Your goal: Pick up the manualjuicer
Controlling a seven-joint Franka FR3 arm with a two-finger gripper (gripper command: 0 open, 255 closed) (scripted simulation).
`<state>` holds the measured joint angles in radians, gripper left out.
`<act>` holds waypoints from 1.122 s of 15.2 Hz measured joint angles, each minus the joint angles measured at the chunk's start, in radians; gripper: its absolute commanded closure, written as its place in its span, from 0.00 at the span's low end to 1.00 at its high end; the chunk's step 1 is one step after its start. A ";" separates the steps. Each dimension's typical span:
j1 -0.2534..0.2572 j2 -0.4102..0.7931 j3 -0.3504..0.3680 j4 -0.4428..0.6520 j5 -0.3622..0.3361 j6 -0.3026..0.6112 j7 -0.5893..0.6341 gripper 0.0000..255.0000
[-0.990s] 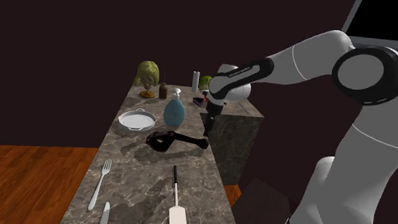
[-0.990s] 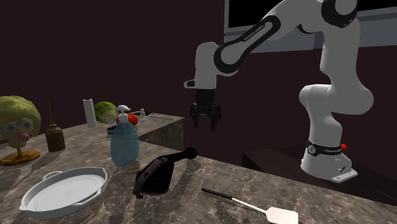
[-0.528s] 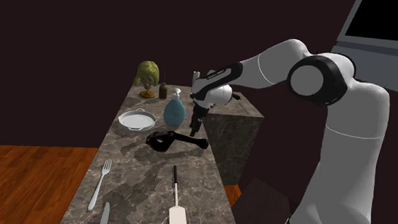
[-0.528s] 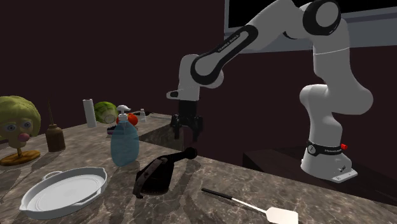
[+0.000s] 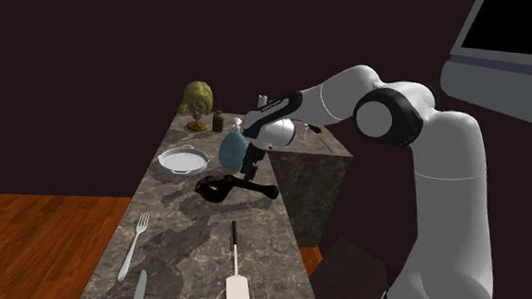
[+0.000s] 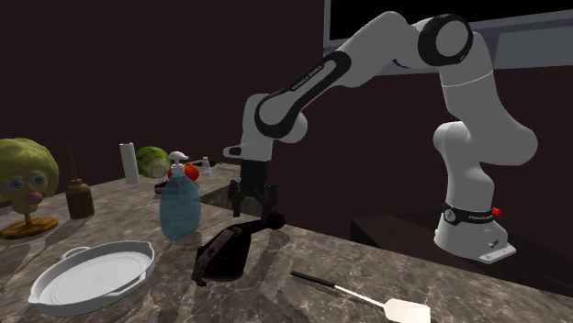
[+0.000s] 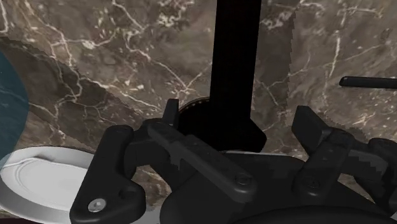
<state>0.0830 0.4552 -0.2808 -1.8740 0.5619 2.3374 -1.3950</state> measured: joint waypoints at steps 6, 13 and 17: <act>-0.010 0.041 0.015 0.000 0.028 0.036 -0.028 1.00; -0.011 0.042 0.015 0.001 0.029 0.037 -0.029 1.00; -0.007 0.030 0.011 -0.002 0.021 0.028 -0.022 1.00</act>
<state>0.0757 0.4850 -0.2699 -1.8760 0.5828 2.3651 -1.4167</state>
